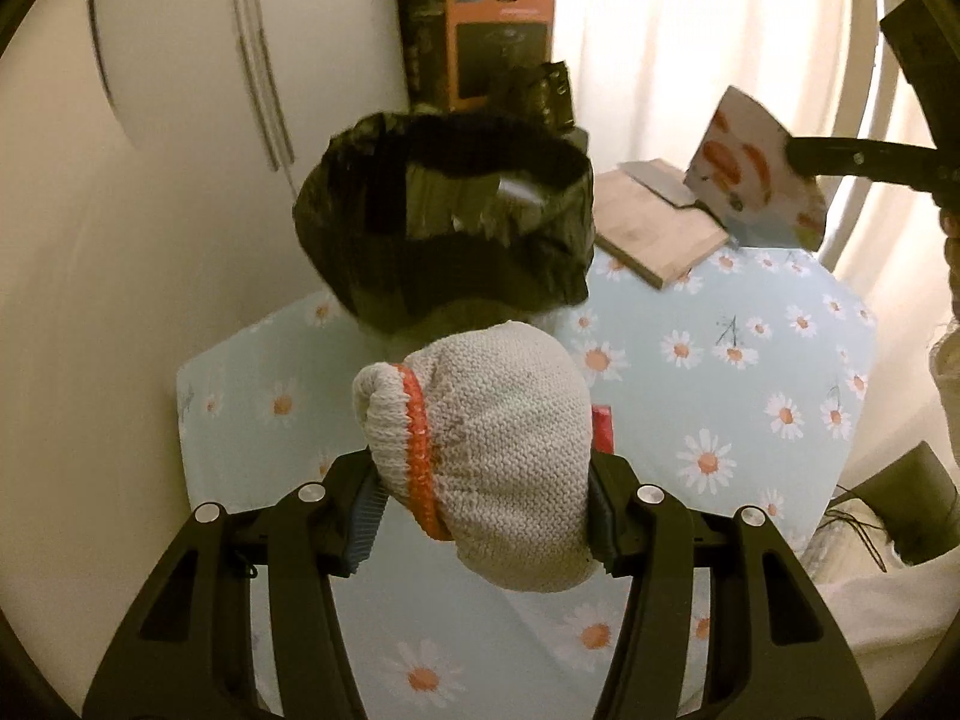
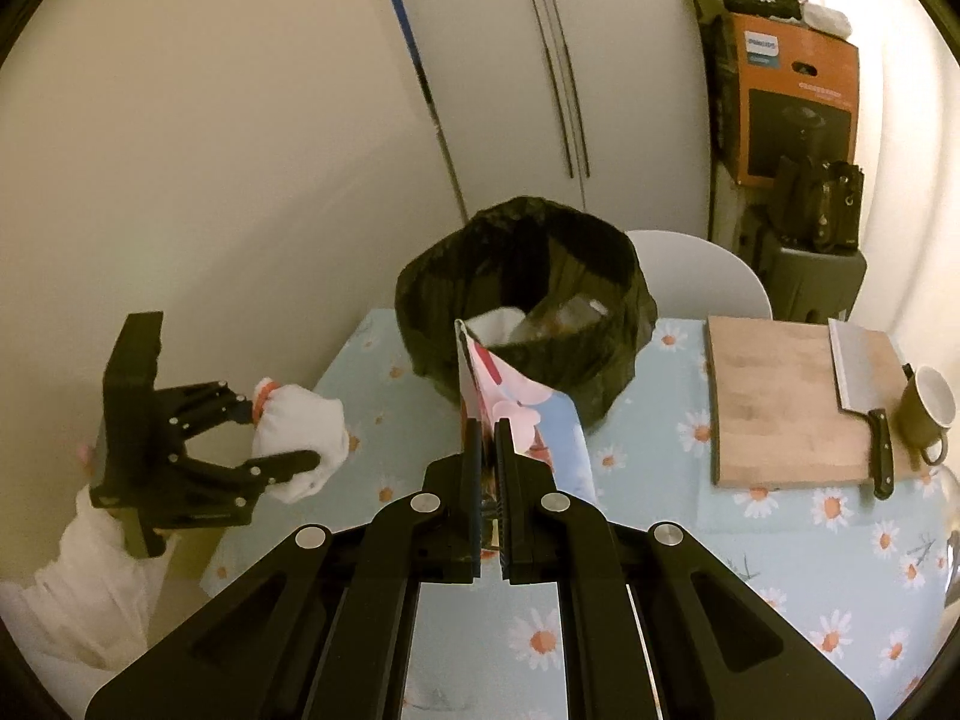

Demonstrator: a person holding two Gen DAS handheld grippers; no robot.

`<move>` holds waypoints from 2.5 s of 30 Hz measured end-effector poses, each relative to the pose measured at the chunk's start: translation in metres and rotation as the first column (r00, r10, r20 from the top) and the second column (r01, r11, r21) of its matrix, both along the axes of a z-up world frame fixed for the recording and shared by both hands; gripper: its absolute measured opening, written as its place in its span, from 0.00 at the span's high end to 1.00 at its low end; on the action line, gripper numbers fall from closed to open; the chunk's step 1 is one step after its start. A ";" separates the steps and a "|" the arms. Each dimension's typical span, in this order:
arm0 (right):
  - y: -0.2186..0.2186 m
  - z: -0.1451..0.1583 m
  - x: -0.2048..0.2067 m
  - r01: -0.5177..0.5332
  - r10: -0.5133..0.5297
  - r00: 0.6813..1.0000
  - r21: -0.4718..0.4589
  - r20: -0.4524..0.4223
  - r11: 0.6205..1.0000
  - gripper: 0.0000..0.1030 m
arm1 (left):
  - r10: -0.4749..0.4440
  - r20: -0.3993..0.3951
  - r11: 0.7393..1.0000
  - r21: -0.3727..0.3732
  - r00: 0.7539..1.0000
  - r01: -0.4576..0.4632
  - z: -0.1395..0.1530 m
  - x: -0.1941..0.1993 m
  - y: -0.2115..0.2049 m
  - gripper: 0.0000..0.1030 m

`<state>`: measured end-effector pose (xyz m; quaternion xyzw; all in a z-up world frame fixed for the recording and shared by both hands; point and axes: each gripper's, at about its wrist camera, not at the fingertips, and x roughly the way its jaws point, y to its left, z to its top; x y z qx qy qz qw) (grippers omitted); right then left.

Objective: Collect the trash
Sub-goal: 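Lift and carry the glove and paper wrapper over the bin with both grippers, then open both grippers over the bin, releasing the glove and wrapper, then grasp the second white glove with the right gripper while the left gripper approaches the red wrapper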

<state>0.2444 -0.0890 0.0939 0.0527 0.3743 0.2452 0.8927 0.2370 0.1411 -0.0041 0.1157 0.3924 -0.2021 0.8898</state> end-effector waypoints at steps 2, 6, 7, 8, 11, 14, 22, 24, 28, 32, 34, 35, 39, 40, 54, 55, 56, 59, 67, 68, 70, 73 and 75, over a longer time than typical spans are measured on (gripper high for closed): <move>0.005 0.003 0.004 0.016 -0.016 1.000 0.008 0.010 1.000 0.96 | -0.016 0.009 1.000 0.001 1.000 0.016 0.006 0.007 0.002 0.46; 0.012 0.006 0.009 0.027 -0.028 0.999 0.028 0.024 0.999 0.96 | -0.066 0.027 0.998 -0.005 0.997 0.066 0.016 0.015 0.003 0.46; 0.014 0.007 0.012 0.028 -0.029 0.999 0.031 0.026 0.999 0.96 | -0.073 0.028 0.997 -0.004 0.997 0.073 0.018 0.017 0.003 0.46; 0.016 0.008 0.014 0.027 -0.028 0.999 0.034 0.029 0.999 0.96 | -0.080 0.030 0.997 -0.001 0.996 0.080 0.020 0.020 0.002 0.46; 0.019 0.009 0.022 0.025 -0.026 0.999 0.043 0.033 0.999 0.96 | -0.095 0.034 0.995 0.006 0.995 0.095 0.026 0.029 0.001 0.46; 0.021 0.009 0.036 0.018 -0.019 1.000 0.040 0.024 0.999 0.96 | -0.094 0.036 0.995 -0.019 0.995 0.095 0.034 0.038 0.002 0.46; 0.018 0.008 0.073 -0.030 0.030 1.000 0.038 0.002 0.999 0.96 | -0.094 0.040 0.995 -0.015 0.995 0.095 0.043 0.066 -0.005 0.46; 0.018 0.007 0.082 -0.042 0.042 0.999 0.042 -0.001 0.998 0.96 | -0.097 0.043 0.995 -0.014 0.994 0.097 0.047 0.073 -0.008 0.46; 0.018 0.006 0.102 -0.067 0.067 0.998 0.048 -0.001 0.997 0.96 | -0.096 0.040 0.995 -0.001 0.995 0.096 0.053 0.091 -0.014 0.46; 0.021 0.002 0.122 -0.084 0.085 0.996 0.071 -0.009 0.994 0.96 | -0.102 0.043 0.995 0.016 0.994 0.101 0.061 0.102 -0.020 0.46; 0.022 0.000 0.130 -0.093 0.094 0.996 0.079 -0.011 0.993 0.95 | -0.099 0.049 0.995 0.031 0.994 0.098 0.063 0.108 -0.023 0.46; 0.022 -0.002 0.131 -0.096 0.097 0.995 0.086 -0.012 0.992 0.95 | -0.104 0.058 0.994 0.031 0.993 0.102 0.065 0.110 -0.024 0.46; 0.023 -0.005 0.146 -0.104 0.107 0.994 0.109 -0.017 0.989 0.93 | -0.106 0.094 0.994 0.043 0.990 0.102 0.069 0.120 -0.027 0.46; 0.023 -0.007 0.150 -0.107 0.110 0.994 0.120 -0.017 0.987 0.93 | -0.094 0.106 0.995 0.049 0.990 0.090 0.068 0.125 -0.027 0.44; 0.011 -0.026 0.138 -0.013 0.013 1.000 0.037 -0.002 0.999 0.17 | 0.049 0.075 0.997 -0.066 0.996 -0.044 0.051 0.117 0.015 0.06; 0.011 -0.027 0.135 -0.012 0.012 1.000 0.027 -0.004 1.000 0.17 | 0.057 0.068 0.997 -0.063 0.996 -0.052 0.047 0.114 0.017 0.06; 0.011 -0.029 0.130 -0.011 0.011 1.000 0.013 -0.005 1.000 0.17 | 0.059 0.060 0.997 -0.058 0.996 -0.055 0.043 0.111 0.018 0.06; 0.013 -0.034 0.116 -0.008 0.008 1.000 -0.022 -0.015 1.000 0.16 | 0.061 0.038 0.997 -0.052 0.997 -0.059 0.030 0.102 0.021 0.06; 0.021 -0.052 0.077 -0.005 0.002 0.999 -0.062 -0.048 0.998 0.16 | 0.067 -0.034 0.997 -0.044 0.997 -0.068 -0.006 0.071 0.030 0.06; 0.024 -0.056 0.070 -0.003 0.000 0.998 -0.065 -0.056 0.998 0.16 | 0.067 -0.037 0.997 -0.040 0.997 -0.068 -0.010 0.067 0.031 0.06; 0.030 -0.065 0.062 -0.013 0.007 0.997 -0.068 -0.080 0.998 0.16 | 0.069 -0.047 0.997 -0.037 0.997 -0.070 -0.016 0.059 0.036 0.06; 0.039 -0.082 0.052 -0.030 0.020 0.994 -0.090 -0.110 0.995 0.16 | 0.081 -0.057 0.996 -0.034 0.995 -0.083 -0.023 0.050 0.043 0.06; 0.044 -0.093 0.048 -0.037 0.024 0.991 -0.097 -0.129 0.995 0.16 | 0.083 -0.067 0.996 -0.028 0.994 -0.085 -0.027 0.044 0.046 0.06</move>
